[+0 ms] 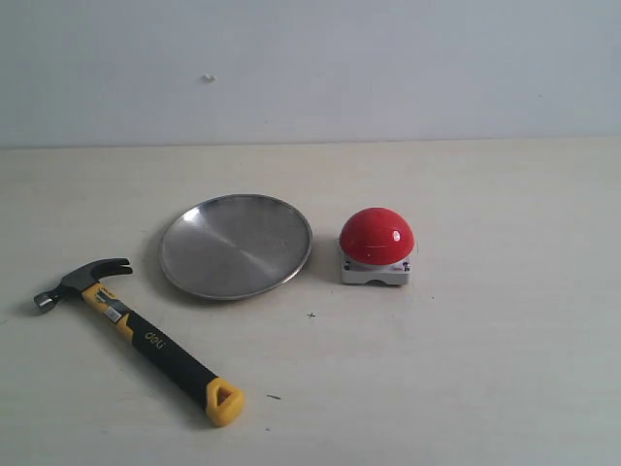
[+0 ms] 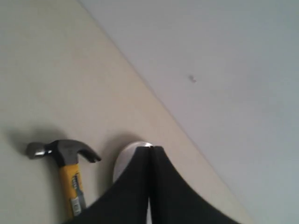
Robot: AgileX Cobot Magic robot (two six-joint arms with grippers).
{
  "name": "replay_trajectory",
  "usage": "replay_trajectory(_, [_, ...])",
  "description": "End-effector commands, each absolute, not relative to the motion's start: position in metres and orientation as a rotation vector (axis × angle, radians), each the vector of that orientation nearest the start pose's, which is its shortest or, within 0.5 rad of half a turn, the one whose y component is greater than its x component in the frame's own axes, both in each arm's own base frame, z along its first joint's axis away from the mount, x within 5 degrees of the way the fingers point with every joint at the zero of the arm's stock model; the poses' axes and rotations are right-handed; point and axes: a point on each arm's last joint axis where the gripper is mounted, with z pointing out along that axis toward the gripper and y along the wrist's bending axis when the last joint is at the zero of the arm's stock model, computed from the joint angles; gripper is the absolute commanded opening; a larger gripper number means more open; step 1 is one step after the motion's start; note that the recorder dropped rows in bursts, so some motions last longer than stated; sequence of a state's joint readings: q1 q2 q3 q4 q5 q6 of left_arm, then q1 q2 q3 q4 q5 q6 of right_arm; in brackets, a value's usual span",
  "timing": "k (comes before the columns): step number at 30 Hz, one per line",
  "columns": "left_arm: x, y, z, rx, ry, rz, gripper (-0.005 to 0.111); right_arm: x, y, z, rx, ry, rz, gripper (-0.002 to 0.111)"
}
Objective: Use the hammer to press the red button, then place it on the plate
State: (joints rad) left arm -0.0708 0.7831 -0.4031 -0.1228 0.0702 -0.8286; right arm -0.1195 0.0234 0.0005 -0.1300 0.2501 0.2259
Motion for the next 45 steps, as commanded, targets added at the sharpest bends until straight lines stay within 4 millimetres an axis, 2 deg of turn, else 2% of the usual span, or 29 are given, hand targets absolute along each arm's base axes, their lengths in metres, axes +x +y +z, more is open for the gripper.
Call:
replay_trajectory(1, [0.177,-0.013,0.246,-0.924,1.919,-0.643,0.001,0.056,-0.01,0.191,0.206,1.725,-0.057,0.0])
replay_trajectory(8, [0.188,-0.014,0.229,-0.966,2.004,-0.602,0.001,0.056,-0.01,0.191,0.206,1.725,-0.057,0.0])
replay_trajectory(30, [0.187,-0.014,0.228,-0.924,2.026,-0.577,0.001,0.056,-0.01,0.191,0.206,1.725,-0.057,0.0])
replay_trajectory(33, [0.188,-0.014,0.228,-1.08,1.966,-0.663,0.001,0.056,-0.01,0.191,0.206,1.725,-0.057,0.0])
replay_trajectory(37, [0.192,-0.021,0.239,-1.233,1.914,-0.779,0.0,0.056,-0.01,0.191,0.206,1.725,-0.057,0.0])
replay_trajectory(42, [0.205,-0.039,0.253,-1.34,2.042,-0.812,0.0,0.056,-0.01,0.191,0.206,1.725,-0.057,0.0])
replay_trajectory(45, [0.215,-0.052,0.253,-1.398,2.138,-0.797,0.0,0.056,-0.01,0.191,0.206,1.725,-0.057,0.0])
